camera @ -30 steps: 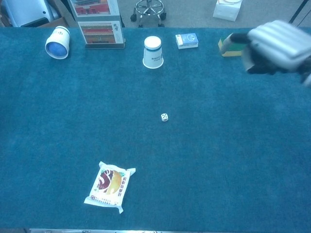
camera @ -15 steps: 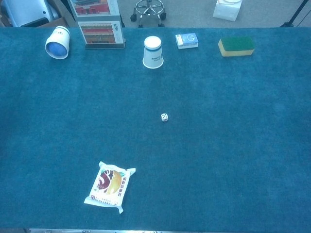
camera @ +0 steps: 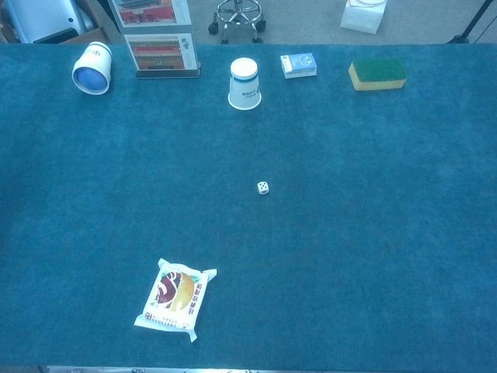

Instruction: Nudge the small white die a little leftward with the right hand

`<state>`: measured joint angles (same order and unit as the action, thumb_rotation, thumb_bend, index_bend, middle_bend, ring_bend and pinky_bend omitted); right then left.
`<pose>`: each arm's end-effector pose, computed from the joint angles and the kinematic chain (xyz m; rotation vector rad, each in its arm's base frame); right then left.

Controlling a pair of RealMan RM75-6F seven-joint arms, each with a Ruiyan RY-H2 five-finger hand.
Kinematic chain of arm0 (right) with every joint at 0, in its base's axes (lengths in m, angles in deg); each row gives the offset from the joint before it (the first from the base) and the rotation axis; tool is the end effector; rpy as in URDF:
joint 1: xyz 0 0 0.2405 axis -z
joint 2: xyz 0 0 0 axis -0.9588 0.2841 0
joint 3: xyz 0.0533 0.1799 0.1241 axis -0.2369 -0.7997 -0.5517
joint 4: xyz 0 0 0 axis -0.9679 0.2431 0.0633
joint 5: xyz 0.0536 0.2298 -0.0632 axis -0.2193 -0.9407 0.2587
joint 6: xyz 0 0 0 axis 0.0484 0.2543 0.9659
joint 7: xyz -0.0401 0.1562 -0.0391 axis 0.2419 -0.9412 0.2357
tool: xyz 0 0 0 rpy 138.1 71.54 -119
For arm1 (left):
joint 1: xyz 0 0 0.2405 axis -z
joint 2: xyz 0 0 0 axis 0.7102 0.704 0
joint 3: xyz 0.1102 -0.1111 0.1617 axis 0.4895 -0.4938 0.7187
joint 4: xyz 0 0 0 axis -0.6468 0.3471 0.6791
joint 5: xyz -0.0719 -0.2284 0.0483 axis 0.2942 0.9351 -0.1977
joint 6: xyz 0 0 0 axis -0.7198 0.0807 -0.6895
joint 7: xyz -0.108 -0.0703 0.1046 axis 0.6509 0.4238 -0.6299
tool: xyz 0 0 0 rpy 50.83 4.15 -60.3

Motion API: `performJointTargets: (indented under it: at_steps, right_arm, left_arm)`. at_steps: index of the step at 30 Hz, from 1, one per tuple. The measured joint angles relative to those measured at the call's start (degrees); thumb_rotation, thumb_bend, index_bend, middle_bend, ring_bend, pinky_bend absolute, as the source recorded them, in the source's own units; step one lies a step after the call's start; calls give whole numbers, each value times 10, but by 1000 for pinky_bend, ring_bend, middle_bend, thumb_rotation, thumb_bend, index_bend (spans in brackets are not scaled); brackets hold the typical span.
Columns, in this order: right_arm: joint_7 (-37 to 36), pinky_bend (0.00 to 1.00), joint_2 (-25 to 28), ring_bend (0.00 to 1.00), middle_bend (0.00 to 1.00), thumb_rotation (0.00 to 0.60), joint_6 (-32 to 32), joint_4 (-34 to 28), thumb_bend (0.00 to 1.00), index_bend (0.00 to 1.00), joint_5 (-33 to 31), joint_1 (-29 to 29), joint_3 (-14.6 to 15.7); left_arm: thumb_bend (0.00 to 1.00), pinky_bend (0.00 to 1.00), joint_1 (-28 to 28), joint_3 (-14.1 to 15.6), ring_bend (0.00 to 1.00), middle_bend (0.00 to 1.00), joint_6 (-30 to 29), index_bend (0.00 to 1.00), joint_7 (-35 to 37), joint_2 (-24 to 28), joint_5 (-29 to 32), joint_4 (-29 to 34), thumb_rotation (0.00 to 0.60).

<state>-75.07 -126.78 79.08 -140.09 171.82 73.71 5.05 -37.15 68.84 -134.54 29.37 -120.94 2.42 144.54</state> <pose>-0.2854 -0.1558 0.1288 1.1699 -0.6941 0.9394 -0.2803 0.2422 0.0950 -1.2350 -0.8665 -1.1885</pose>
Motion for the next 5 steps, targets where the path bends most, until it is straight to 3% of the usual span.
performJointTargets:
  at_steps: [5]
  right_arm:
    - [-20,584,-5,456,439,600,-34,11,612,441,-13,-3,-15]
  left_arm:
    - [246,431,-1,1,239,351,6,443,3,1,10,-3,600]
